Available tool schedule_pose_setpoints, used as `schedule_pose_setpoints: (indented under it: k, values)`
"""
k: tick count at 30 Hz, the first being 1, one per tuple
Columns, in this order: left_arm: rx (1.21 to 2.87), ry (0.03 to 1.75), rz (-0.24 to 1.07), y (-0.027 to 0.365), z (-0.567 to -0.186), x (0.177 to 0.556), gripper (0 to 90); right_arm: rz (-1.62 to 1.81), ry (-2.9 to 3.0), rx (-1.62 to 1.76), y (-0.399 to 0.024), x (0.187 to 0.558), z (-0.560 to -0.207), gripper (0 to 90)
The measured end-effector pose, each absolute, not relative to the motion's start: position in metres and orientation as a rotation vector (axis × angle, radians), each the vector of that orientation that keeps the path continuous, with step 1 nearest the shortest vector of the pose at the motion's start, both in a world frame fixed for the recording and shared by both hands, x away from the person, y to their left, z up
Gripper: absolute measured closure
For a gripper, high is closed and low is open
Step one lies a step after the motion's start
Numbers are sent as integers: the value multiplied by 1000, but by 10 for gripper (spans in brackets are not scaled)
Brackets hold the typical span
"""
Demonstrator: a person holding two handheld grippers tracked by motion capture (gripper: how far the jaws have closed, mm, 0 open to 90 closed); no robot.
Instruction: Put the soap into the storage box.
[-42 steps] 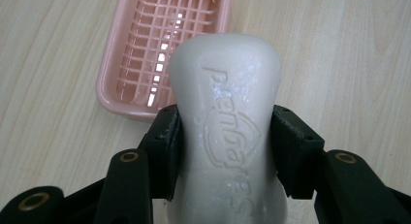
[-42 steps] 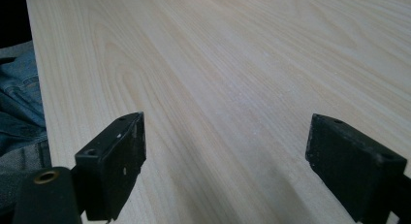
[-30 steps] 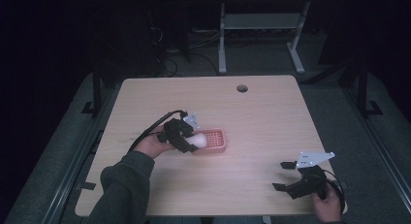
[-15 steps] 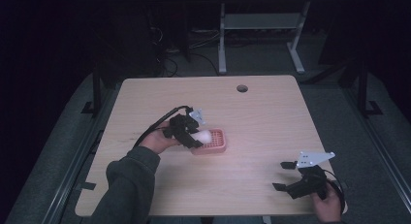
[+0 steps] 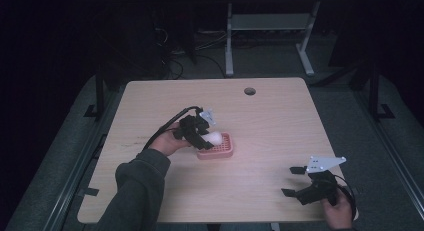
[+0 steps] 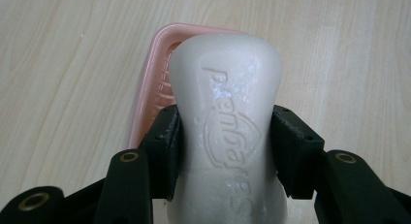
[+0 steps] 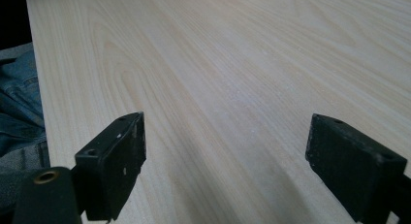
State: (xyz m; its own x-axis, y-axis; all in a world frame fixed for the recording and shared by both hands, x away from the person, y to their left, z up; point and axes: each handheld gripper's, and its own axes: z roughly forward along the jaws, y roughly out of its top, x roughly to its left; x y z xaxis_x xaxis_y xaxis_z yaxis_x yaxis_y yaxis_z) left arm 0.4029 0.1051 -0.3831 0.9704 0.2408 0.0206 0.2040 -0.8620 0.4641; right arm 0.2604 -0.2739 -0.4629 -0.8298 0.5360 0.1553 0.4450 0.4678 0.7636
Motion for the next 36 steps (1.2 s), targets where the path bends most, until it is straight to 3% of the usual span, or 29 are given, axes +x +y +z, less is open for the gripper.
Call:
schedule_pose_setpoints:
  k: [36]
  values:
    - [2682,350,45,85,-418,425,492,1304,2605,859,-274,260,-462,142]
